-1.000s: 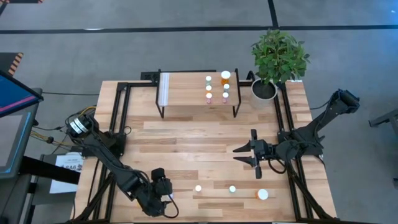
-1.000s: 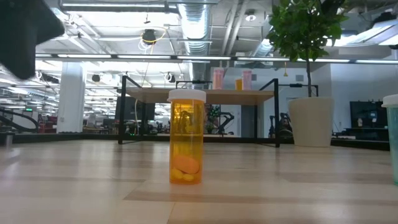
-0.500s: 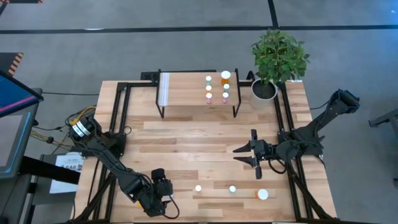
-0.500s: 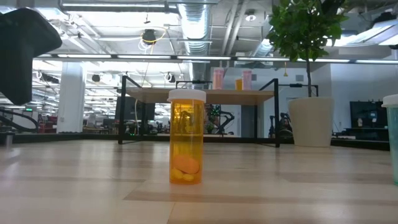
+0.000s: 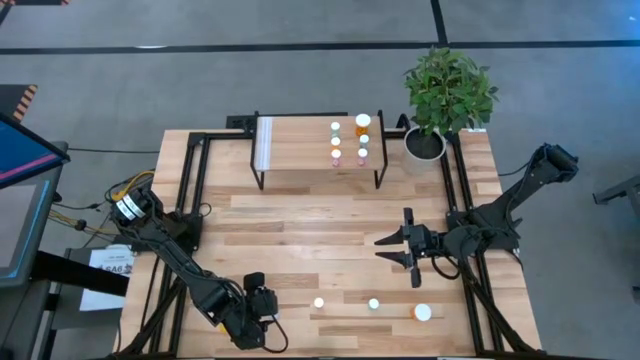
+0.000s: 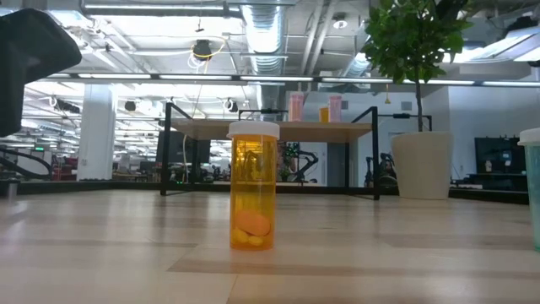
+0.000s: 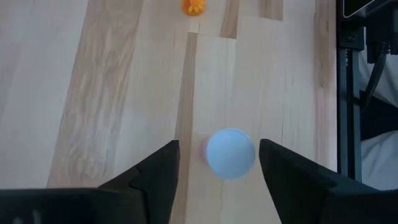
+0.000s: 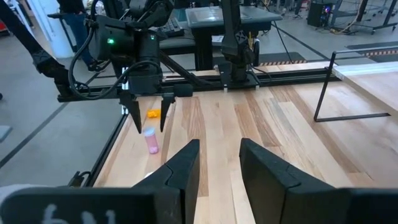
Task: Pick and place medicine bottles onto shelf by color
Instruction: Put the small purple pill bottle on the shelf, then put the right small orange pill bottle on the shelf
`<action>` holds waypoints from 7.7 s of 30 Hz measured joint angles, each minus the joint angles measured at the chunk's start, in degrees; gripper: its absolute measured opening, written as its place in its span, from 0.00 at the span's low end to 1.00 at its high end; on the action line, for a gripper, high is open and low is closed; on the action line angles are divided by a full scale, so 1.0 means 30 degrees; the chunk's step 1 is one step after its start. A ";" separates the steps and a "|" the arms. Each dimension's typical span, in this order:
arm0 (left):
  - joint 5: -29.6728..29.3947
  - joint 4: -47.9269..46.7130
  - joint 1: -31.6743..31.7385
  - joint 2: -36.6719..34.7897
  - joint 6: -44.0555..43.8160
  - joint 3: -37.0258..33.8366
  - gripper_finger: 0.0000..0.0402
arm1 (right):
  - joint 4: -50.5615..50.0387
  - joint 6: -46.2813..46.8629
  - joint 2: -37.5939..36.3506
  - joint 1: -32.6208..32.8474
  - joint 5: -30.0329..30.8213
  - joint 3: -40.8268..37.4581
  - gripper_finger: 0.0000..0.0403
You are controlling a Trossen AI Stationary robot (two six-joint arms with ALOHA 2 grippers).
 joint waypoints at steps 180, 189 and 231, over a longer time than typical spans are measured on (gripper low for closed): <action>0.0987 -0.4701 0.8085 -0.5619 1.3315 0.5636 0.59 | -0.0349 0.0976 0.0604 0.0184 0.0007 0.0778 0.33; 0.0353 0.4490 0.4654 -0.4427 1.0717 0.0281 0.59 | -0.0256 0.0670 0.0583 0.0612 0.0007 0.1282 0.33; 0.3351 0.8474 0.5608 0.3446 1.0411 0.1188 0.73 | -0.0656 0.0765 0.0619 0.0758 0.0044 0.1290 0.33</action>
